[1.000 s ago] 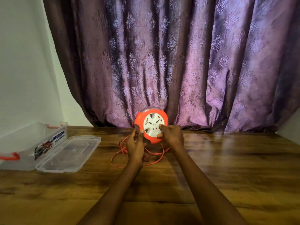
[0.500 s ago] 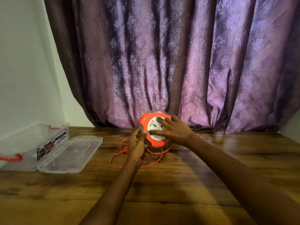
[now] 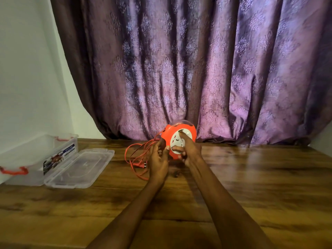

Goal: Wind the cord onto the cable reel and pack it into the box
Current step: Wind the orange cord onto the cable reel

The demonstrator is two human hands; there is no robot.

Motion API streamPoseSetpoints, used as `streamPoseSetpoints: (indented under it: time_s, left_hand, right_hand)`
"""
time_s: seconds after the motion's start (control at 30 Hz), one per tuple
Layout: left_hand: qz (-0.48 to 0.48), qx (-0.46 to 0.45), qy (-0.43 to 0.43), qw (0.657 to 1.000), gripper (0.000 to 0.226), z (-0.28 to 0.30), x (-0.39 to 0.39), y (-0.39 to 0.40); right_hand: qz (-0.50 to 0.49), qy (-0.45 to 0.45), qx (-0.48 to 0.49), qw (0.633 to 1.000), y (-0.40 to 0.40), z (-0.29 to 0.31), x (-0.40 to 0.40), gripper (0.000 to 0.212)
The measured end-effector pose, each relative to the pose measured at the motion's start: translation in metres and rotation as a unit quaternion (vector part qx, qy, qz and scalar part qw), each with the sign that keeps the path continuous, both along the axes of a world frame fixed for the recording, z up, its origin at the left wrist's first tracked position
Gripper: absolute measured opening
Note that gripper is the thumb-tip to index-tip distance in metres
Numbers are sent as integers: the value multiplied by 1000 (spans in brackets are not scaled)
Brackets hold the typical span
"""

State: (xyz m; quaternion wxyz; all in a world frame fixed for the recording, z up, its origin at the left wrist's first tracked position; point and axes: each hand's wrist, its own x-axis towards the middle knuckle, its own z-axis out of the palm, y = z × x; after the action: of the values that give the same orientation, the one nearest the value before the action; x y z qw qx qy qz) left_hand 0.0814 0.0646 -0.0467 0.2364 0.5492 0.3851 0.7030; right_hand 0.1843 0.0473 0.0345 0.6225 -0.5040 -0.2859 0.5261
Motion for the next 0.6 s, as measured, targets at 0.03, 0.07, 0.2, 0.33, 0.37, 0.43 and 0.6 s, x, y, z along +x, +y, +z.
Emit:
streamPoseSetpoints:
  time_s: [0.03, 0.07, 0.2, 0.33, 0.37, 0.43, 0.6]
  left_hand:
    - [4, 6, 12, 1000, 36, 0, 1, 0]
    - [-5, 6, 6, 1000, 37, 0, 4, -1]
    - [-36, -29, -60, 997, 30, 1, 2, -1]
    - [-85, -55, -131, 986, 16, 10, -12, 2]
    - [-88, -59, -135, 985, 15, 11, -13, 2]
    - [-102, -65, -130, 984, 14, 12, -13, 1]
    - [-131, -80, -130, 980, 14, 12, -11, -4]
  right_hand:
    - [-4, 42, -6, 999, 0, -2, -1, 41]
    - [-10, 70, -5, 998, -1, -5, -1, 43]
    - [-3, -3, 29, 1000, -4, -12, 7, 38]
    - [-50, -417, 84, 904, 1, -12, 33, 30]
    - [-79, -496, 106, 858, 2, -11, 40, 26]
    - [-116, -567, 203, 790, 2, -10, 49, 24]
    - [-99, -611, 311, 721, 15, -2, 70, 52]
